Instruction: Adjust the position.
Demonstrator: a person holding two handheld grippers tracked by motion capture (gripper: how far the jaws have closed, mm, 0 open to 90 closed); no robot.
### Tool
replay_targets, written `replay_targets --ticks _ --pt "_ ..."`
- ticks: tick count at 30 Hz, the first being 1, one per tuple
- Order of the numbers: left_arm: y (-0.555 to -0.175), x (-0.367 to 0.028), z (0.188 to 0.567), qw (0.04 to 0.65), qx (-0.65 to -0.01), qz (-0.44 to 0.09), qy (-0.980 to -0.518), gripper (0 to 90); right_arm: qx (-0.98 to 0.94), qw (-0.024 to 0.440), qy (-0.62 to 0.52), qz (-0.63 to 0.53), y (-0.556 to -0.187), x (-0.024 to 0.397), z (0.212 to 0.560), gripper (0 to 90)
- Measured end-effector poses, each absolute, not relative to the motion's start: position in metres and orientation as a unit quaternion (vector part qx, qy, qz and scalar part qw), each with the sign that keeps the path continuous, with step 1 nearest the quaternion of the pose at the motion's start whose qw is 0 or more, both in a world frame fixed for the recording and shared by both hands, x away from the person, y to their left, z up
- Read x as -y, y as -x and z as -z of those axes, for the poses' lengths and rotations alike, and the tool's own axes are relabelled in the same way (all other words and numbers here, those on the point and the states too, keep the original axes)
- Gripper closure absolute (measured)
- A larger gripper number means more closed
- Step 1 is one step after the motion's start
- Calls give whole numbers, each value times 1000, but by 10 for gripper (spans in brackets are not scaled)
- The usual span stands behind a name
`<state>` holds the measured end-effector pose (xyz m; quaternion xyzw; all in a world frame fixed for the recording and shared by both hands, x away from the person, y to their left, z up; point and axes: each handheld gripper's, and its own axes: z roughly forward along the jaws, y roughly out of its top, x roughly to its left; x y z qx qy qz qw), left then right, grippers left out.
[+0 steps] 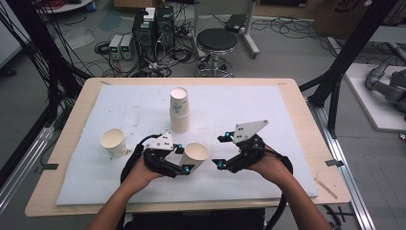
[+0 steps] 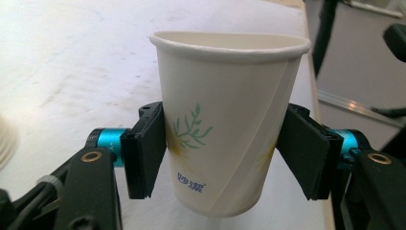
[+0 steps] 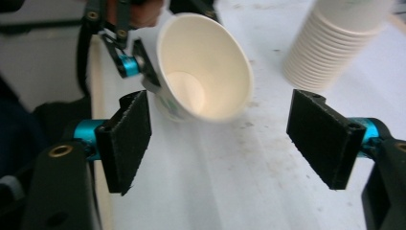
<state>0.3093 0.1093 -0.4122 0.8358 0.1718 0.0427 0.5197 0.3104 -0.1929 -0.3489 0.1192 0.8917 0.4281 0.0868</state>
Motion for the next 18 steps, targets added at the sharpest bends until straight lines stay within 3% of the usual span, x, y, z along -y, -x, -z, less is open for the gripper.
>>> replay_targets --ticks 9,18 --pt "-307 -132 417 555 -205 -88 -801 355 -844 154 -197 -475 -303 232 376 217" --pt "-306 -144 420 579 -217 -119 -777 356 -808 188 -271 -488 -297 268 401 217"
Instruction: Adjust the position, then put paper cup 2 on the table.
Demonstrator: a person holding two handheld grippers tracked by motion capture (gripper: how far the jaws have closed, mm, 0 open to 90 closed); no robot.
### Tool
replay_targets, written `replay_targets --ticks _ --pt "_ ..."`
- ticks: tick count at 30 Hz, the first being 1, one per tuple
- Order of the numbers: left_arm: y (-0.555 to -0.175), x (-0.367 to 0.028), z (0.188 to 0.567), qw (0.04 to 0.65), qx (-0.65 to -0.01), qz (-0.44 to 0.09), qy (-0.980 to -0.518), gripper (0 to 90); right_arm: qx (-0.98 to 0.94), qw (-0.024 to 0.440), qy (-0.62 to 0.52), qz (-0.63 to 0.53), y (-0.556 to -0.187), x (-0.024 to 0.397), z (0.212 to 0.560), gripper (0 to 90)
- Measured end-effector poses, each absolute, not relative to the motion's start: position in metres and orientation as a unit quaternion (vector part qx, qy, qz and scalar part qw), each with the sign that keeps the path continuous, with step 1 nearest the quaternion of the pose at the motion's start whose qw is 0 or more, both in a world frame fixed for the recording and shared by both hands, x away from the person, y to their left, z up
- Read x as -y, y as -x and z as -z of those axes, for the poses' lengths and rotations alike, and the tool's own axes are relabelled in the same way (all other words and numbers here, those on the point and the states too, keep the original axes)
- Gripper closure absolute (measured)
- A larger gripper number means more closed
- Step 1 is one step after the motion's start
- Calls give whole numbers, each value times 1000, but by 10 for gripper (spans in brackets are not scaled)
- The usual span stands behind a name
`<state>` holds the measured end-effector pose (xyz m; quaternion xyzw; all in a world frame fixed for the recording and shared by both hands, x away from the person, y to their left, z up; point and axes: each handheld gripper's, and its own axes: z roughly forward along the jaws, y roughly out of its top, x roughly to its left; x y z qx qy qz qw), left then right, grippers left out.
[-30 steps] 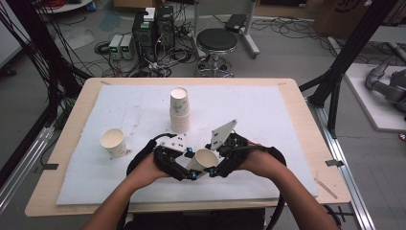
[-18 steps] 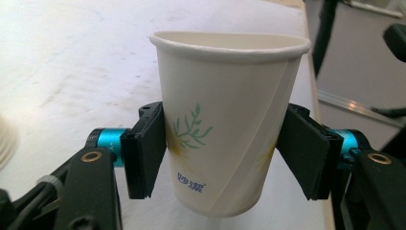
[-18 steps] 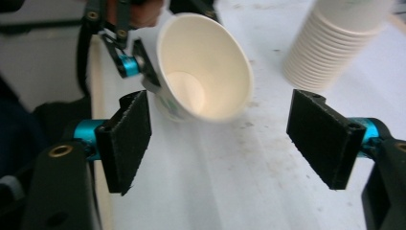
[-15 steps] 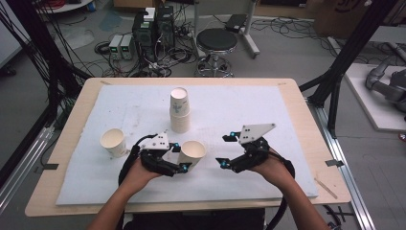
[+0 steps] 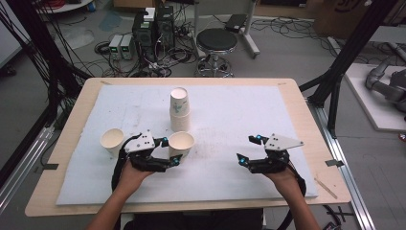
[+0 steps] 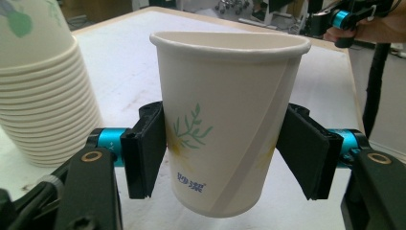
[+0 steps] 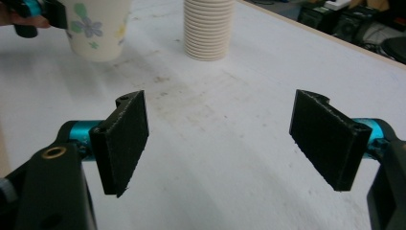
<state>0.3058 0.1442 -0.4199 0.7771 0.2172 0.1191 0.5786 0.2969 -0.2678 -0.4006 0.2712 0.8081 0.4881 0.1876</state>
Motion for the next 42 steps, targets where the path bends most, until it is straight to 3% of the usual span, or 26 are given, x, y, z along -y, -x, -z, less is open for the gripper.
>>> replay_targets --ticks 8,25,42 --pt "-300 -151 424 591 -225 -142 -761 355 -792 214 -299 -488 -296 282 410 216" --pt "-298 -151 428 593 -228 -141 -759 355 -788 216 -297 -494 -296 282 409 216" --pt "-325 -109 429 600 -223 -126 -758 353 -783 222 -306 -495 -294 288 408 217"
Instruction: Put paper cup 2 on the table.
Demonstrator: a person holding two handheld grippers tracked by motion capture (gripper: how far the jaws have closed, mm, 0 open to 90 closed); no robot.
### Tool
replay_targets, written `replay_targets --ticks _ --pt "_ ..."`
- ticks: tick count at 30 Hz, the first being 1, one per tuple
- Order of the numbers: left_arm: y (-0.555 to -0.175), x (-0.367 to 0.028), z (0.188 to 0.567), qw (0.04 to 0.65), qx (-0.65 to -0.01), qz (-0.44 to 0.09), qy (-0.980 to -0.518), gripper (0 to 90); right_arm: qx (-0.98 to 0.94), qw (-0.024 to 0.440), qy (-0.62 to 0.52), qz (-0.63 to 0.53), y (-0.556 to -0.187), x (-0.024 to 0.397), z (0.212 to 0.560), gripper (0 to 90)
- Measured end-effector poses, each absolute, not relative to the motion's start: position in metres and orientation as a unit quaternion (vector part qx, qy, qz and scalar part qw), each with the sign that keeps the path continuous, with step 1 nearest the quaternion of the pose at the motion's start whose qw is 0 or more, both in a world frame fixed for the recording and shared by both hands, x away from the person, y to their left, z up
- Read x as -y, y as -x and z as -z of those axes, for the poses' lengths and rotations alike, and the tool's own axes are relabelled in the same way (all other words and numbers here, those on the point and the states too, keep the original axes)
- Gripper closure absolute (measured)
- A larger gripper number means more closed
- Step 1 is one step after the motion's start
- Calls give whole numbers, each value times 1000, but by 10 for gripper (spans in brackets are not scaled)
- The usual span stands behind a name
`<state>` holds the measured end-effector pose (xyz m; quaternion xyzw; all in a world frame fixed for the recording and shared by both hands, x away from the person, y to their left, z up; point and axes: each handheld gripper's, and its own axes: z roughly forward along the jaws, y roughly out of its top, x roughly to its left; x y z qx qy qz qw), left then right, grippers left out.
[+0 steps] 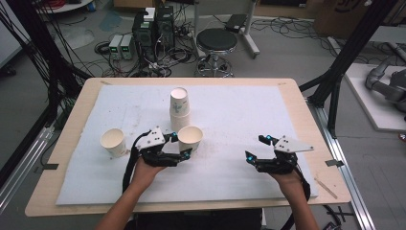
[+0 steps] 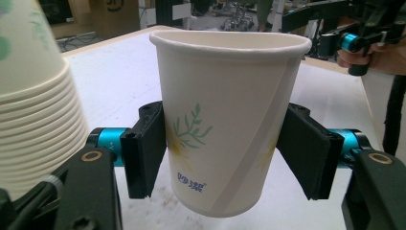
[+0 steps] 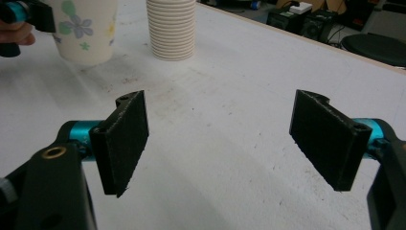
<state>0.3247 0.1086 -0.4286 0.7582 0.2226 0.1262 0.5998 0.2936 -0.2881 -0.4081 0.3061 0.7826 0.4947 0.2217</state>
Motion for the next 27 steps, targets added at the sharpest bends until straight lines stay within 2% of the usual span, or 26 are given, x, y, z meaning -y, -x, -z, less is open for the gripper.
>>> replay_targets --ticks 14,27 --pt "-345 -63 449 558 -232 -115 -789 345 -784 217 -305 -495 -291 292 409 217" --pt "-343 -62 451 516 -245 -115 -813 346 -784 217 -304 -496 -291 293 409 217"
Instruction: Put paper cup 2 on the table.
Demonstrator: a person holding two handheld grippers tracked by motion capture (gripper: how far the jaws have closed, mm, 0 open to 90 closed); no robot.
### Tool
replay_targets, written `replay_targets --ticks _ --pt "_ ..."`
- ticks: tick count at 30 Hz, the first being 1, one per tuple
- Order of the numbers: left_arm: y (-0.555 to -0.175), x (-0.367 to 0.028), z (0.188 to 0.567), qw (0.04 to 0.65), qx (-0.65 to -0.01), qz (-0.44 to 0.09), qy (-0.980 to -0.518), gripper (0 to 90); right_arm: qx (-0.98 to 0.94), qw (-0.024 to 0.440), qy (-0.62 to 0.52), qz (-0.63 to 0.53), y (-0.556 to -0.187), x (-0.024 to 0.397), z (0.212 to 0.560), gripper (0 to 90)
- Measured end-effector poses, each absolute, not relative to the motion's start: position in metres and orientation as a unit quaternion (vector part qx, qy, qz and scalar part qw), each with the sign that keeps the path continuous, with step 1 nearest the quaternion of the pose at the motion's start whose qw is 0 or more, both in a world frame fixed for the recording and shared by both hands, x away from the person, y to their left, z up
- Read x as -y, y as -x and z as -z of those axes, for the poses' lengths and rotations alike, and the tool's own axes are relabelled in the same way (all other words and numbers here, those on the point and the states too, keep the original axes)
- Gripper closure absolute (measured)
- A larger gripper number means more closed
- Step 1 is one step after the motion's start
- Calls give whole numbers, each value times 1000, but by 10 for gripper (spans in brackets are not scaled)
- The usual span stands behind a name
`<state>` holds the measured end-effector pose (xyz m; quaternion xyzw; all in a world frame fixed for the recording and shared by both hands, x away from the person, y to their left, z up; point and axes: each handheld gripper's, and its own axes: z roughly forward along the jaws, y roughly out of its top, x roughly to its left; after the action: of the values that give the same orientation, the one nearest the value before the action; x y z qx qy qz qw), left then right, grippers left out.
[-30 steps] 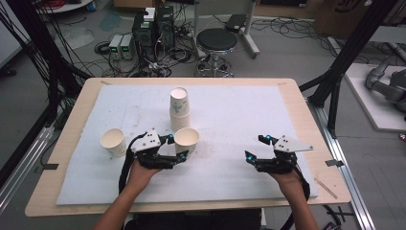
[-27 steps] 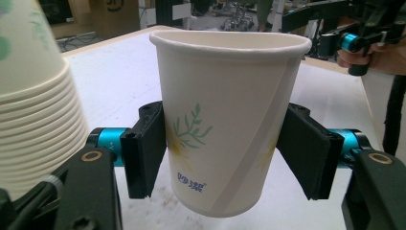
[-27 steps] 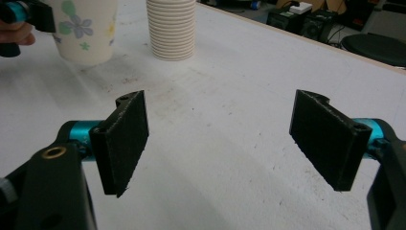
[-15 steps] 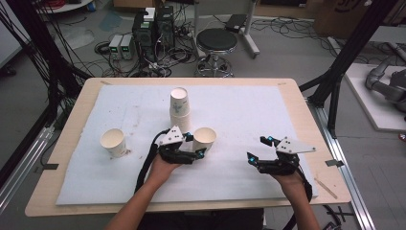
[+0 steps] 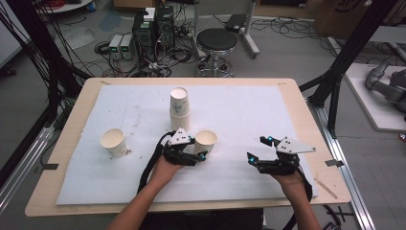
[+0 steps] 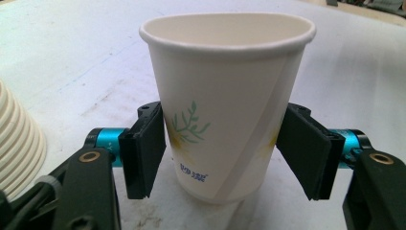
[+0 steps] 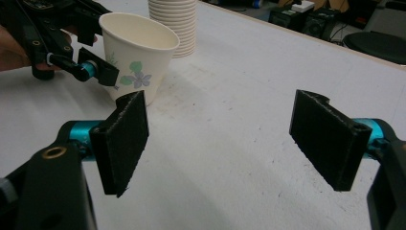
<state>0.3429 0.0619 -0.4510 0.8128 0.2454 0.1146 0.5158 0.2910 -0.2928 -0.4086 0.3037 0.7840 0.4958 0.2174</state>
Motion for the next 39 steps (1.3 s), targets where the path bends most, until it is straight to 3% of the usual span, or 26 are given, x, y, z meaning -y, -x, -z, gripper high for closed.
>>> replay_targets --ticks 10,16,28,39 --pt "-337 -70 454 515 -251 -108 -813 308 -783 216 -306 -497 -289 294 408 217" --pt "-330 -86 453 517 -263 -102 -808 172 -781 213 -309 -499 -287 294 408 217" --pt "-307 -161 431 588 -277 -140 -747 170 -782 219 -324 -486 -288 300 410 217" --pt "-298 -187 426 610 -291 -178 -715 168 -774 222 -336 -488 -283 304 409 216"
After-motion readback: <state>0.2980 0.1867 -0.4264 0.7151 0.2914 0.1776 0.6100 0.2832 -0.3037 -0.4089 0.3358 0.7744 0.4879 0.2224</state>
